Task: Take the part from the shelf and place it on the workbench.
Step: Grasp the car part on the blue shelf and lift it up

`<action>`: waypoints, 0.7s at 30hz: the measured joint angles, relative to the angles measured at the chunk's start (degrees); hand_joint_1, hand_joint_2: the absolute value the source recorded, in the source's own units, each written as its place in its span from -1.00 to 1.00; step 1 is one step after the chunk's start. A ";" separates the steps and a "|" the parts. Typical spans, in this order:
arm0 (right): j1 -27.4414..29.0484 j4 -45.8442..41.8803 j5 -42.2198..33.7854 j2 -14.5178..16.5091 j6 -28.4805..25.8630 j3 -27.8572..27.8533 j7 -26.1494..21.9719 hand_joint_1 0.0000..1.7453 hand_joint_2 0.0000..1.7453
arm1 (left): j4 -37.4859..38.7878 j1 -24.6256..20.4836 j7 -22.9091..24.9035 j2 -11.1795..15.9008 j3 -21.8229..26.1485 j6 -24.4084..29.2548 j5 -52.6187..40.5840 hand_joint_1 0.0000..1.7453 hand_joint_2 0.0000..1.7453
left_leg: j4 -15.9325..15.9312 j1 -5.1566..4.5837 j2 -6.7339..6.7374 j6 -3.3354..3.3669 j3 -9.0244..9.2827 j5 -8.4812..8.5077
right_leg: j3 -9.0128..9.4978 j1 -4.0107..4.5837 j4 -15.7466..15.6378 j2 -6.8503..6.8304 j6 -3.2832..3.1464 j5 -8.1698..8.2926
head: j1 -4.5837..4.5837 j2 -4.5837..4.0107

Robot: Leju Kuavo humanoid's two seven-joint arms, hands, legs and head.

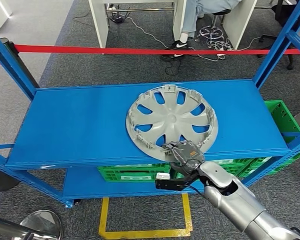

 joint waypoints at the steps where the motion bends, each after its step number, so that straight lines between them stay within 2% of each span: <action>1: 0.23 -0.31 0.40 0.00 -0.85 -0.07 0.03 1.00 1.00 | 0.00 0.01 0.01 -0.01 0.00 0.00 0.10 -1.00 1.00 | 0.00 0.00 -0.01 0.00 0.00 0.00 | 0.00 0.00 0.00 -0.02 0.00 0.00 | 0.00 0.00; 6: 2.34 -2.88 1.49 0.00 -5.35 -1.07 -0.19 1.00 1.00 | 0.00 0.22 0.01 -0.08 0.22 0.20 0.77 -1.00 1.00 | 0.00 0.00 -0.04 0.00 -0.03 0.00 | -0.02 0.00 0.00 -0.06 0.00 -0.01 | -0.02 0.00; 18: 3.97 -5.11 2.01 0.00 -6.34 -2.01 -0.39 1.00 1.00 | 0.00 0.37 0.02 -0.18 0.39 0.50 1.02 -1.00 1.00 | 0.00 -0.01 -0.04 0.00 -0.06 0.00 | -0.04 -0.01 0.00 -0.06 0.00 -0.01 | 0.00 0.00; 21: 5.13 -6.33 2.85 0.02 -10.26 -2.85 -1.32 1.00 1.00 | -0.03 0.57 -0.26 -0.21 0.37 1.63 1.92 -1.00 1.00 | 0.00 -0.01 -0.06 0.00 -0.06 0.00 | -0.04 0.00 0.00 -0.08 0.00 -0.01 | 0.00 0.00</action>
